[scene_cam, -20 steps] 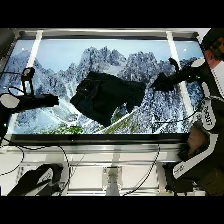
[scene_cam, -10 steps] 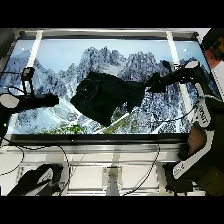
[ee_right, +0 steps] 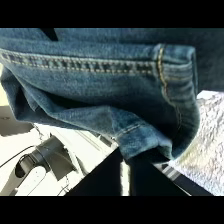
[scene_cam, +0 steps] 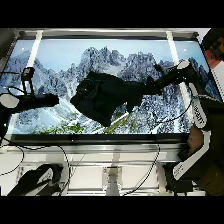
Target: Fold the clothes and pants, and hang the long-sleeved shirts on hangers.
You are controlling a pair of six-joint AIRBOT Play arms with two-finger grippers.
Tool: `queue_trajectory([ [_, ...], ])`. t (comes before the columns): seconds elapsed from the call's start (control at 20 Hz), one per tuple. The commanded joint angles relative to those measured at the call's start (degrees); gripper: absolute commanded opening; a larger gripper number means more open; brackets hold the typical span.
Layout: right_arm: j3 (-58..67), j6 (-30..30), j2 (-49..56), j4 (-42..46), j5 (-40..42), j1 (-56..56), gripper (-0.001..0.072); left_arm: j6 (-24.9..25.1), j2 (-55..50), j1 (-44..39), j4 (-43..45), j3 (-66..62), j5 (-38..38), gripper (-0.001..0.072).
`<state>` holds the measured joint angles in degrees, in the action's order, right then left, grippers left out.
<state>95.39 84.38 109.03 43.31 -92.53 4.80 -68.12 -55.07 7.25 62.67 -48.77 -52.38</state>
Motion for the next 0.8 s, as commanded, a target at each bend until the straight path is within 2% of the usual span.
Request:
queue_trajectory([
  [0.0, 0.33, 0.68, -0.66, 1.11, -1.57, 0.68, 0.0015, 0.00, 0.02, -0.02, 0.04, 0.02, 0.04, 0.0036],
  [0.15, 2.62, 2.10, -2.91, 4.48, -2.25, 3.74, 0.0014, -1.20, -0.55, 0.28, 1.29, 0.31, 0.50, 0.0035],
  [0.25, 4.39, 2.64, -5.49, 6.60, -2.05, 6.88, 0.0014, -5.75, -1.38, 1.90, 1.57, 1.73, 1.31, 0.0035],
  [0.45, 4.72, 3.13, -8.55, 6.40, -0.87, 10.25, 0.0014, -10.82, -3.21, 6.93, -0.37, 8.11, 1.70, 0.0036],
  [0.5, 4.70, 3.15, -8.52, 6.32, -0.83, 10.01, 0.0014, -10.47, -3.98, 7.34, -4.26, 9.46, 1.86, 0.0037],
  [0.55, 4.72, 3.15, -8.52, 6.38, -0.72, 9.68, 0.0014, -7.69, -5.11, 7.28, -9.94, 10.56, 2.27, 0.0037],
  [0.6, 4.72, 3.17, -8.52, 6.16, -0.72, 9.29, 0.0014, -2.03, -6.54, 6.71, -16.79, 10.99, 2.40, 0.0067],
  [0.65, 4.72, 3.15, -8.55, 6.05, -0.74, 8.96, 0.0015, 5.03, -8.41, 5.99, -24.30, 11.02, 2.40, 0.0287],
  [0.7, 4.72, 3.15, -8.55, 6.03, -0.85, 8.68, 0.0014, 10.03, -10.49, 5.33, -31.01, 11.02, 2.69, 0.0506],
  [0.75, 4.72, 3.15, -8.55, 6.01, -0.92, 8.63, 0.0015, 11.06, -12.61, 4.79, -34.97, 10.99, 3.65, 0.0517],
])
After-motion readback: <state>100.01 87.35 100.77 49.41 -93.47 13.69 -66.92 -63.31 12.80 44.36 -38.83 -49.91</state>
